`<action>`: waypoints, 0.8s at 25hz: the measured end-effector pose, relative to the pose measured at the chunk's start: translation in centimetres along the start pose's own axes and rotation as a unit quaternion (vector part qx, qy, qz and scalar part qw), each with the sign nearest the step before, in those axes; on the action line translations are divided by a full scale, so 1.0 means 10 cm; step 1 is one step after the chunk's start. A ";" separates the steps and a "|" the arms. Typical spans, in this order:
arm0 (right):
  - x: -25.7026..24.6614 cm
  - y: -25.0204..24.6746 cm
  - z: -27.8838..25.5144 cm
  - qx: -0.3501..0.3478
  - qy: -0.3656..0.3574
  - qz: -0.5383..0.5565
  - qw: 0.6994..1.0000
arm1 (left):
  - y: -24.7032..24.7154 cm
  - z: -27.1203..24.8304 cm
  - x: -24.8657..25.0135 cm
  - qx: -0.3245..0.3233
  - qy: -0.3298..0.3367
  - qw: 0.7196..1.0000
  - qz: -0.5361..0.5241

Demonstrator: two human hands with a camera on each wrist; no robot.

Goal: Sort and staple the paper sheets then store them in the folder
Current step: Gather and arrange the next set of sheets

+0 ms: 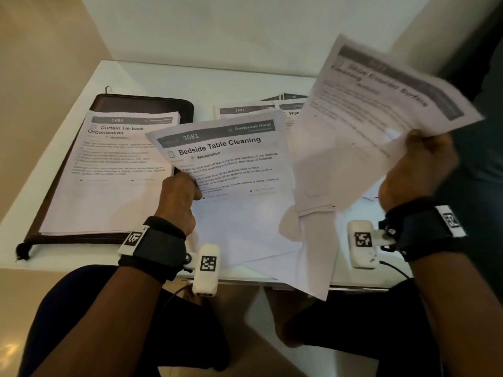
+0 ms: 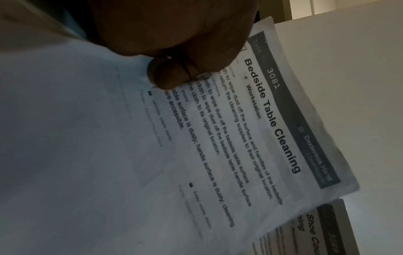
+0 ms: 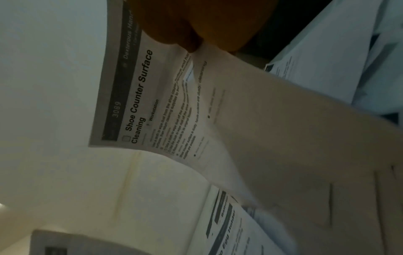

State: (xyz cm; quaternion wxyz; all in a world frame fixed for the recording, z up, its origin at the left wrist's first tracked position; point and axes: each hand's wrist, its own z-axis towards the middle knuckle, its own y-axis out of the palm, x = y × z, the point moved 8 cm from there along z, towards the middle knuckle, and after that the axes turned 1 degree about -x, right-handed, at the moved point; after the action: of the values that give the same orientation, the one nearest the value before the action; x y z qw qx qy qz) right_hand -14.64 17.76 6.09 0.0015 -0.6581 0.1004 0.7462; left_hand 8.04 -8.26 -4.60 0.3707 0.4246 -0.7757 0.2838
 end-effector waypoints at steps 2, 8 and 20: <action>0.16 -0.41 0.35 -0.019 0.021 0.016 0.999 | -0.01 0.02 0.00 -0.002 0.003 1.000 0.006; 0.18 -0.51 0.65 -0.008 -0.036 0.040 0.999 | -0.03 0.06 0.01 -0.001 0.009 0.999 0.032; 0.64 -0.26 0.36 -0.076 0.052 0.021 0.996 | 0.00 0.13 -0.05 -0.007 -0.008 0.999 0.040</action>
State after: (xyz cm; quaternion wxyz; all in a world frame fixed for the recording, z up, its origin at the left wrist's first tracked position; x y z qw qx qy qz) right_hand -18.67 20.01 -0.19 -0.0689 -0.6922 0.0572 0.7162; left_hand 7.76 -9.01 -5.73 0.3556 0.3927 -0.7973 0.2892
